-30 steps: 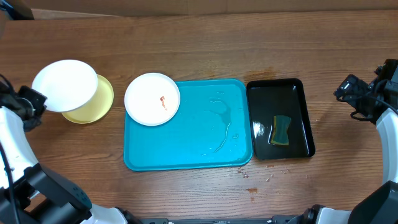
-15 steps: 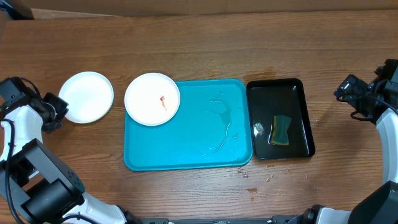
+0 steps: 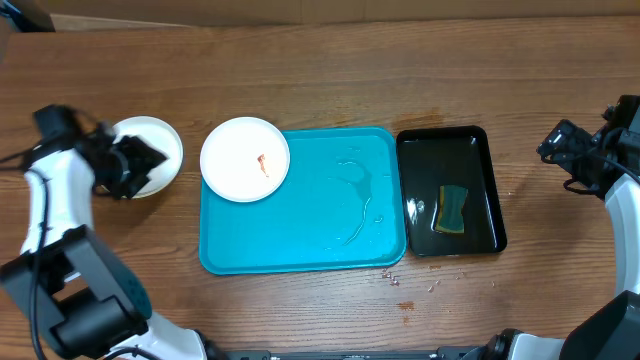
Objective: Clean dirty plates on tray and stack at the side
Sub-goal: 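Move the left gripper to the remaining white plate and grip its rim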
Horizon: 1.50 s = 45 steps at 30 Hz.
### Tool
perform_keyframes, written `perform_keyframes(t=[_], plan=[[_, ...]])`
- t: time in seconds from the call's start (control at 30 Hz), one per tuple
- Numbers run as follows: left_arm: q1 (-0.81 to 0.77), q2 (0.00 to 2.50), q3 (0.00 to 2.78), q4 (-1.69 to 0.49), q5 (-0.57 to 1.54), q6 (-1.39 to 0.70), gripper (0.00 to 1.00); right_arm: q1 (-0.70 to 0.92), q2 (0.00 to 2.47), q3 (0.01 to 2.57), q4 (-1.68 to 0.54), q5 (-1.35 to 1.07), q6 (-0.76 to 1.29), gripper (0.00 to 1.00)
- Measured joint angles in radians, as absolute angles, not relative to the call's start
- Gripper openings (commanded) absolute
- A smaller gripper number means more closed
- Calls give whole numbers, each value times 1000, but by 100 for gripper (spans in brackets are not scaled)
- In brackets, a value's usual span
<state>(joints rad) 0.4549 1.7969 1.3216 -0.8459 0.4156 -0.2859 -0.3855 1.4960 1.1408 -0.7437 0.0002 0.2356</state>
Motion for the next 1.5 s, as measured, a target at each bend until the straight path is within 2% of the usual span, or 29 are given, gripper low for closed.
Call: perform_keyframes(t=[0.17,0.27,0.37,0.47,0.63,0.9,1.1,1.17,1.2,1.23,1.5], plan=[[253,1797,1322,-810,299,-216,59,-385,1496,1141,-744,0,236,100],[140,1797,1322,-775,202,-197,54,-386,1496,1141,-744,0,236,100],[95,1797,1322,-750,130,-182,51,-386,1496,1141,-744,0,236,100],[89,1797,1322,-731,76,-172,52,-385,1496,1141,-744,0,235,100],[107,1797,1322,-713,46,-141,41,-386,1496,1141,-744,0,236,100],[131,1808,1322,-701,36,-127,39,-385,1496,1141,-744,0,235,100],[131,1916,1323,-680,35,-126,37,-386,1496,1141,-744,1,236,100],[131,1945,1323,-677,36,-123,30,-386,1496,1141,-744,1,235,100],[131,1954,1323,-676,37,-123,21,-385,1496,1141,-744,1,236,100],[131,1961,1323,-676,39,-121,5,-385,1496,1141,-744,0,236,100],[129,1971,1336,-767,136,-112,4,-385,1496,1141,-744,0,236,100]])
